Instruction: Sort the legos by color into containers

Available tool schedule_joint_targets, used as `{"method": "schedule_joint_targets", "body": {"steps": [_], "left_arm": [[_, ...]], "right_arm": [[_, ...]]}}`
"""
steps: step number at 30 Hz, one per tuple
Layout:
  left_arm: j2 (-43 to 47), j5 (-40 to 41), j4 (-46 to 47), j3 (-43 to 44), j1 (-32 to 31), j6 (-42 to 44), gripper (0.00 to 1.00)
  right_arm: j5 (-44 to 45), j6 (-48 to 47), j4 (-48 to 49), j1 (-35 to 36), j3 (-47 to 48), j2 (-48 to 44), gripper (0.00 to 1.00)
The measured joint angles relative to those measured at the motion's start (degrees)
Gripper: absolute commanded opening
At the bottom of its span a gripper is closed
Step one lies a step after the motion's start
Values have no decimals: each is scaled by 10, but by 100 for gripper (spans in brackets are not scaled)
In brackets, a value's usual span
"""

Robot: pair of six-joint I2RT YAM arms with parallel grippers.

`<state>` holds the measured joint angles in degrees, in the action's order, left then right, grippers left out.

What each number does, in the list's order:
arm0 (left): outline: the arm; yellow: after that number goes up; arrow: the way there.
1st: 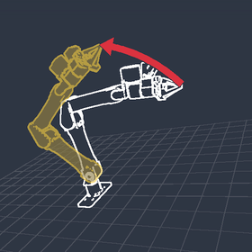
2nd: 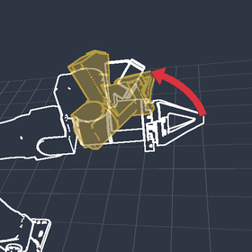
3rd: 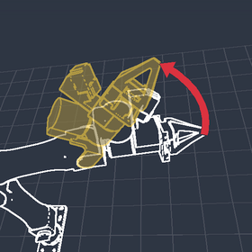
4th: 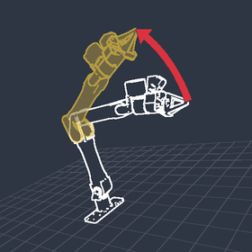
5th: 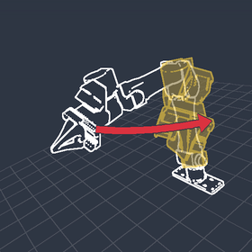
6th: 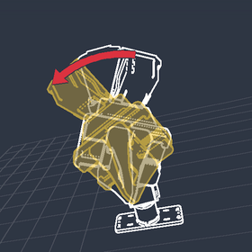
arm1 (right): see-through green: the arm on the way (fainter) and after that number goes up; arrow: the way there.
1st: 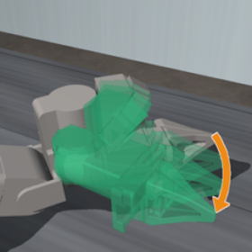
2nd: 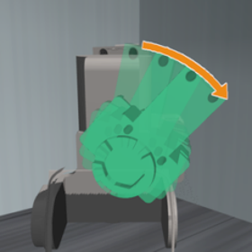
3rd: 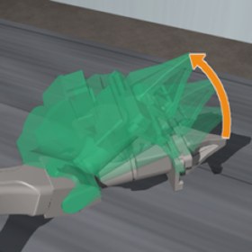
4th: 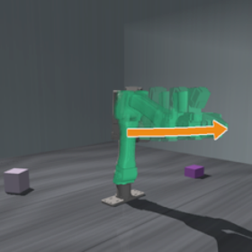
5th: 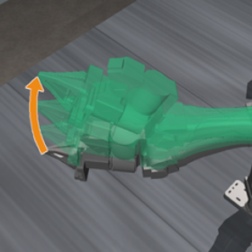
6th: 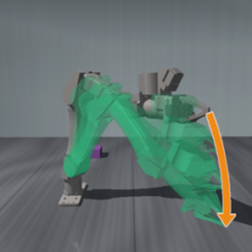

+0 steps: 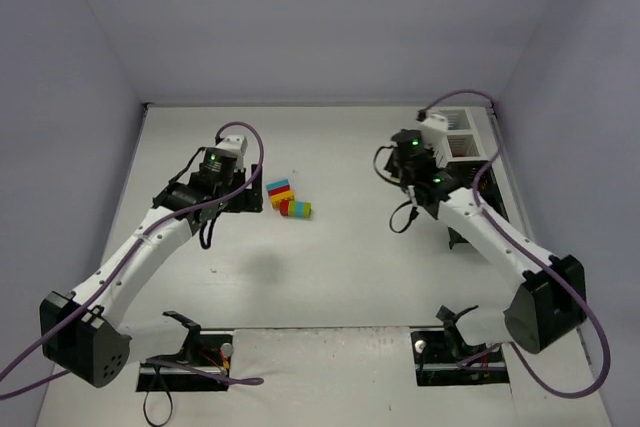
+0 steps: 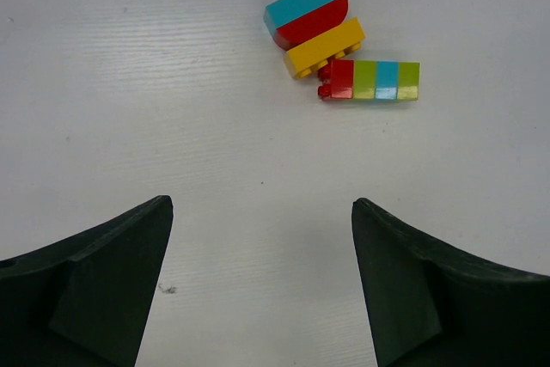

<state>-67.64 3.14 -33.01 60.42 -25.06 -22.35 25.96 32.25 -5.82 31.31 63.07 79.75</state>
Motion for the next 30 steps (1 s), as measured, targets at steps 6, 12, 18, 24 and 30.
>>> {"method": "schedule_joint_targets", "body": {"steps": [6,12,18,24,30], "left_arm": [[-28,-19,21,22,0,8,78],[-40,-26,28,27,0,9,78],[-48,-37,30,27,0,9,78],[-49,-43,30,27,0,9,78],[-49,-45,30,27,0,9,78]], "right_arm": [[7,-10,-24,-180,-91,-94,0],[-5,-20,-45,-320,-125,-117,0],[0,-26,-47,-371,-125,-118,27],[-12,-27,-47,-373,-125,-107,54],[-55,-54,-47,-368,-119,-105,58]]}}
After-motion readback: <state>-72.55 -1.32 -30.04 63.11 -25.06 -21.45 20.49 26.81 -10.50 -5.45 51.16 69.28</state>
